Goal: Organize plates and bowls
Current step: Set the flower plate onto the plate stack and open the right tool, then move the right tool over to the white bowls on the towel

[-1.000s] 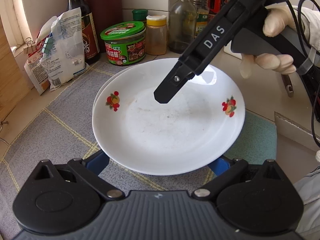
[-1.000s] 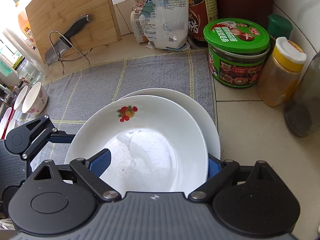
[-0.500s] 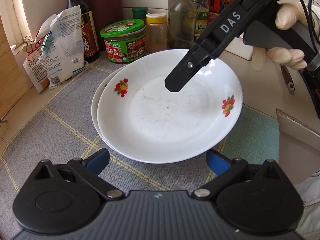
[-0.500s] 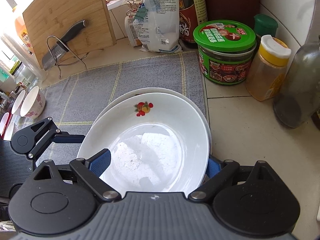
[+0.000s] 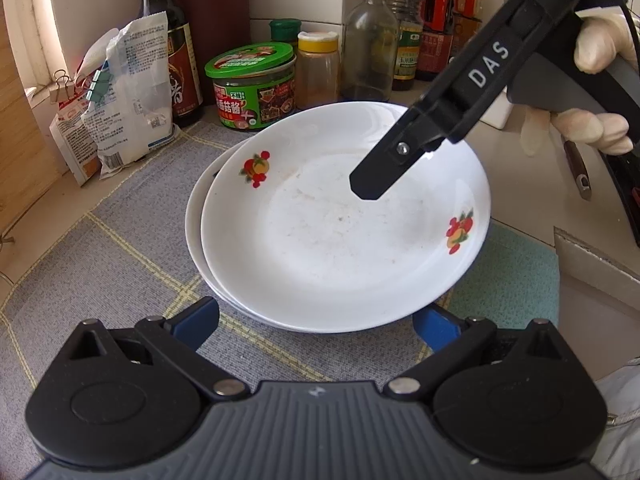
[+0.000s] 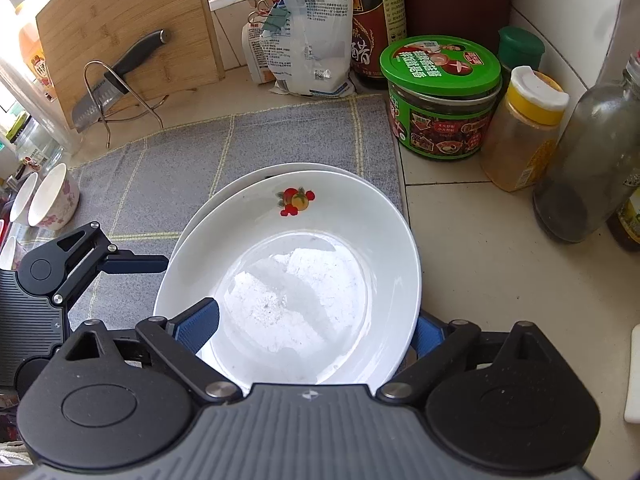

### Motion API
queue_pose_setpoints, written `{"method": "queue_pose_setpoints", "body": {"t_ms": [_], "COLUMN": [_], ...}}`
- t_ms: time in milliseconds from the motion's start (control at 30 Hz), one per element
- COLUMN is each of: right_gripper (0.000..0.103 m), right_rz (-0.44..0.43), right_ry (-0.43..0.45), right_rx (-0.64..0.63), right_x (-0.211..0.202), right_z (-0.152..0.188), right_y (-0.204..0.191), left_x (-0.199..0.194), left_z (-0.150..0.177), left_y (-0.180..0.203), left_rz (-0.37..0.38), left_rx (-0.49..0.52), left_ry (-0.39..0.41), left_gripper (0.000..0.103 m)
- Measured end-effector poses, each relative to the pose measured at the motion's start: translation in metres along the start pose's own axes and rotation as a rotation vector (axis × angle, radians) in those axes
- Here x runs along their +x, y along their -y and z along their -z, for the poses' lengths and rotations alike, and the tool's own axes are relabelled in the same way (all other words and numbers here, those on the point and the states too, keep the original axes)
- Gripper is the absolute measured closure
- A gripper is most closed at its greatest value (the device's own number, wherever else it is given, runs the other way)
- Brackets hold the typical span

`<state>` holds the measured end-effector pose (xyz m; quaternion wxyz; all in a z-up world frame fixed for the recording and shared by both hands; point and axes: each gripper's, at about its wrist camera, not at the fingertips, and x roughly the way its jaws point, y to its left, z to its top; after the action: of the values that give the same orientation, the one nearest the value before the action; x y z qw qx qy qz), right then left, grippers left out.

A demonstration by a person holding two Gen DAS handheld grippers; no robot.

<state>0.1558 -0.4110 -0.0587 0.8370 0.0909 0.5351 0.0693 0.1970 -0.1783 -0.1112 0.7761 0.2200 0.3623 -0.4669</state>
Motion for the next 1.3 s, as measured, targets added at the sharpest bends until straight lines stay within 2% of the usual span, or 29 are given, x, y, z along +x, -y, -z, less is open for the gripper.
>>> {"method": "queue_pose_setpoints", "body": {"t_ms": [400, 600, 967, 1067, 1300], "right_gripper": [0.002, 0.001, 0.000, 0.000, 0.000], "right_rz": [0.070, 0.077, 0.059, 0.067, 0.097], "right_ry": [-0.019, -0.015, 0.095, 0.124, 0.207], "right_rx": [-0.032, -0.044, -0.117, -0.145, -0.200], "right_x": [0.000, 0.001, -0.013, -0.015, -0.017], "right_z": [0.003, 0.005, 0.003, 0.001, -0.001], "right_y": [-0.007, -0.006, -0.022, -0.030, -0.052], "left_x": [-0.003, -0.006, -0.025, -0.034, -0.061], "left_z": [0.000, 0.002, 0.009, 0.011, 0.015], "left_y": [0.001, 0.002, 0.005, 0.003, -0.005], "left_rz": [-0.007, -0.014, -0.079, -0.100, -0.210], "left_rx": [-0.013, -0.017, -0.023, -0.049, -0.162], "left_ry": [0.010, 0.024, 0.137, 0.184, 0.298], "left_gripper": [0.001, 0.001, 0.001, 0.001, 0.001]}}
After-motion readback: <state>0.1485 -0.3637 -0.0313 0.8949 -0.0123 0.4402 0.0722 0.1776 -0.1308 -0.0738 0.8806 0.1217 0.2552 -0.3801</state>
